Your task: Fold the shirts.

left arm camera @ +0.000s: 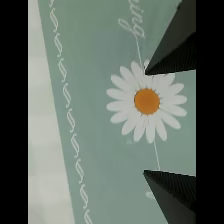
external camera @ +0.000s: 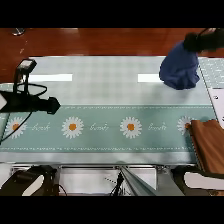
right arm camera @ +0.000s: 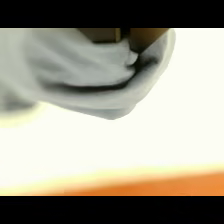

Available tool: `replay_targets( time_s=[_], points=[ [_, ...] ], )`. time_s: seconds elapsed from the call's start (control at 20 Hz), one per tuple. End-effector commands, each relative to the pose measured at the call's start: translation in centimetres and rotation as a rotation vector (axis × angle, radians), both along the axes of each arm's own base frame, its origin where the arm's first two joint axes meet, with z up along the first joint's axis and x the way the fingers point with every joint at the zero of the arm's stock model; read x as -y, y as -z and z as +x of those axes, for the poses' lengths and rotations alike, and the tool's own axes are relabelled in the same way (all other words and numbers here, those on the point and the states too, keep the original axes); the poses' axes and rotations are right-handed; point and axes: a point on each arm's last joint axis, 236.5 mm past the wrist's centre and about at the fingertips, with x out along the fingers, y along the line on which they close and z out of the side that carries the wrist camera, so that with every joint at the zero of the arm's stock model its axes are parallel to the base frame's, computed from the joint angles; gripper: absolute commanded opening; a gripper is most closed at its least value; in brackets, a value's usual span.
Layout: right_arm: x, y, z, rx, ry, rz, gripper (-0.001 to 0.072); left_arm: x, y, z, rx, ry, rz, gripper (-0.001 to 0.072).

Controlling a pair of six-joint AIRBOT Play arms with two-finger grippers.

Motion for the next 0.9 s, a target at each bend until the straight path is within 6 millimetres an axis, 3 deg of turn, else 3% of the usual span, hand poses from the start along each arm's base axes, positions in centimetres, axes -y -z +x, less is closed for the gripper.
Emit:
replay_targets(
  time_s=[0.0, 0.1, 0.2, 0.3, 0.4, 0.5, 0.65, 0.85],
  points=[
    [-4.5, -16.1, -5.9, 0.365, -0.084, -0.019, 0.0023, 1.2, 0.9, -3.2, 0.071, -0.057, -0.143, 0.0702],
    [-7.4, -21.9, -11.1, 0.5, -0.15, -0.011, 0.0023, 1.5, 2.1, -4.6, 0.078, -0.077, -0.18, 0.0702],
    [-10.5, -25.1, -16.4, 0.581, -0.251, -0.012, 0.0023, 2.0, 2.6, -5.4, 0.075, -0.08, -0.214, 0.0702],
    [-12.6, -26.4, -20.3, 0.611, -0.332, -0.001, 0.0023, 2.0, 2.5, -5.3, 0.083, -0.081, -0.217, 0.0702],
    [-14.6, -25.2, -22.4, 0.55, -0.415, 0.012, 0.0023, 2.2, 2.1, -4.8, 0.108, -0.086, -0.23, 0.0703],
    [-17.5, -20.5, -23.1, 0.381, -0.507, 0.031, 0.0023, 2.7, 1.6, -4.3, 0.129, -0.092, -0.263, 0.0702],
    [-24.2, -10.7, -24.7, 0.118, -0.69, 0.075, 0.0023, 3.3, 1.0, -4.0, 0.144, -0.097, -0.301, 0.0702],
    [-32.0, 2.5, -24.8, -0.12, -0.647, 0.25, 0.0023, 3.3, 1.0, -4.0, 0.143, -0.097, -0.304, 0.0702]
  ],
)
